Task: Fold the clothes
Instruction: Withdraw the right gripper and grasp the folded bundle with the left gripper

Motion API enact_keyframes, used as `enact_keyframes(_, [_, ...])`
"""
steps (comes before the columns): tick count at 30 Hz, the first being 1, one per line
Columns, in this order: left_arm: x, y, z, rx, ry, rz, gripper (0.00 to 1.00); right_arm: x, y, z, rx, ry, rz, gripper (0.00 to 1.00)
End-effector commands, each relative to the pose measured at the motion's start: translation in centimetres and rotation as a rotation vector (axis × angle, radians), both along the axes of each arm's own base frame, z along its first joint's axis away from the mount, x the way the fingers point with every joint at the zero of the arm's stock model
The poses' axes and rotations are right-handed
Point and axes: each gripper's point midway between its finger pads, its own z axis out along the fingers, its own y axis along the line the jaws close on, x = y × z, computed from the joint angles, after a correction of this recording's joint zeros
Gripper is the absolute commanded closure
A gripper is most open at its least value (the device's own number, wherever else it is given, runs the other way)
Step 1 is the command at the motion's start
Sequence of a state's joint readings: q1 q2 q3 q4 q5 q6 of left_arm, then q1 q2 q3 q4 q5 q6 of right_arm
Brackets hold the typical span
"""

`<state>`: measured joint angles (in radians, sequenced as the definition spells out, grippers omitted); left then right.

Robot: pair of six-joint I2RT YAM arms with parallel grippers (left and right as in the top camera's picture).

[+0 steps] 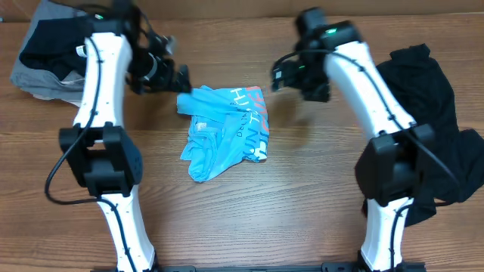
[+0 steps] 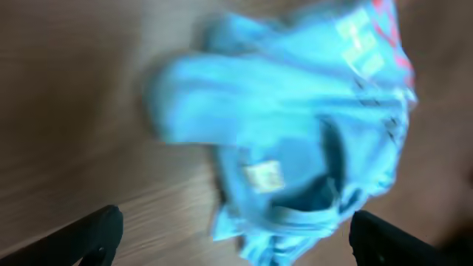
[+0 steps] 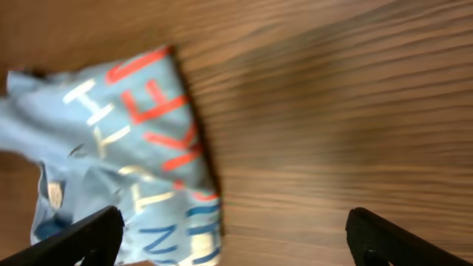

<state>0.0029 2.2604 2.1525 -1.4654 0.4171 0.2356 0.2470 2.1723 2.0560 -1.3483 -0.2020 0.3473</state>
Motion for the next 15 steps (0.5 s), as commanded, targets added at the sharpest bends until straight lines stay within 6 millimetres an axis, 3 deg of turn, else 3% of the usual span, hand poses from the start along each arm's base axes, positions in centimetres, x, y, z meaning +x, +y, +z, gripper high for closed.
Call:
enact_keyframes(1, [-2.1, -5.4, -2.4, -0.158, 0.046, -0.137, 0.00, 0.7, -1.4, 2.7, 0.035, -0.071, 0.015, 0.00])
enact_keyframes(4, [-2.9, -7.6, -3.6, -0.179, 0.060, -0.177, 0.00, 1.1, -3.1, 2.7, 0.031, -0.070, -0.014, 0.00])
enact_keyframes(7, [-3.8, -9.2, -5.3, -0.122, 0.072, -0.219, 0.00, 1.1, -3.6, 2.7, 0.029, -0.066, -0.022, 0.00])
enact_keyframes(11, [-4.1, -8.6, -8.1, 0.059, 0.082, -0.191, 0.00, 1.1, -3.6, 2.7, 0.028, -0.068, -0.015, 0.00])
enact_keyframes(15, [-4.4, -7.1, -9.2, 0.183, 0.100, -0.160, 0.00, 1.1, -3.7, 2.7, 0.023, -0.071, -0.004, 0.00])
